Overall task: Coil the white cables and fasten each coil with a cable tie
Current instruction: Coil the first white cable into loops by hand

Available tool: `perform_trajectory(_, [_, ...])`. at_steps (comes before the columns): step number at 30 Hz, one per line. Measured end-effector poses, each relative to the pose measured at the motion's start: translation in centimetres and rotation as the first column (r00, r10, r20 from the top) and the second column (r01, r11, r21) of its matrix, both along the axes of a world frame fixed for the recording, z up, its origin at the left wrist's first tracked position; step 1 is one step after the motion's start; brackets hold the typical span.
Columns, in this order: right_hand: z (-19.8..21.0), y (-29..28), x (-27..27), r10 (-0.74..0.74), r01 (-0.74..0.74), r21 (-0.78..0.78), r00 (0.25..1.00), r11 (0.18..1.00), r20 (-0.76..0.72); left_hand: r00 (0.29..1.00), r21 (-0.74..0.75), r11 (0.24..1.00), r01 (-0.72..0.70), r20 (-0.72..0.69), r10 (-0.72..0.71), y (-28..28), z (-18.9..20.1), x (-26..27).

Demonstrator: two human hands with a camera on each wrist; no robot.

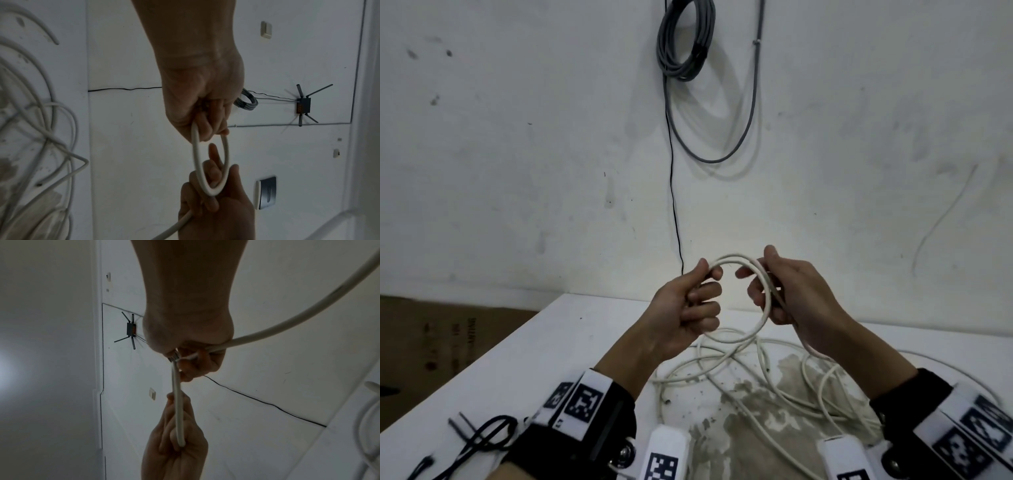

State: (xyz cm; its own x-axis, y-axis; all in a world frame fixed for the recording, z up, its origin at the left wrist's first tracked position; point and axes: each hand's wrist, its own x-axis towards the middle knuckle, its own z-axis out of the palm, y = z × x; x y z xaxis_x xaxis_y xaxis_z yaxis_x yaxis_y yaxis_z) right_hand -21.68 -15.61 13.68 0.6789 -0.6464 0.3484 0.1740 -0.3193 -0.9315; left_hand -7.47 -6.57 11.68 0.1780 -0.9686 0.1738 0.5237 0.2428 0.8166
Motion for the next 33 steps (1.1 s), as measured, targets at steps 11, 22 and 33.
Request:
perform_trajectory(11, [-1.1, -0.8, -0.6, -0.152, 0.038, -0.555, 0.975, 0.831, -0.160, 0.998, 0.143, 0.990, 0.007, 0.067, -0.017, 0.1, -0.2, 0.5])
perform_trajectory(22, [-1.9, -1.5, -0.6, -0.143, -0.014, -0.657, 0.972, 0.754, -0.185, 0.965, -0.034, 0.964, 0.262, 0.002, -0.262, 0.4, -1.7, 0.5])
perform_trajectory(33, [-1.7, -0.9, -0.5, 0.007, -0.009, -0.277, 1.000, 0.961, -0.010, 0.969, 0.103, 0.971, 0.216, 0.098, -0.226, 0.4, -0.6, 0.3])
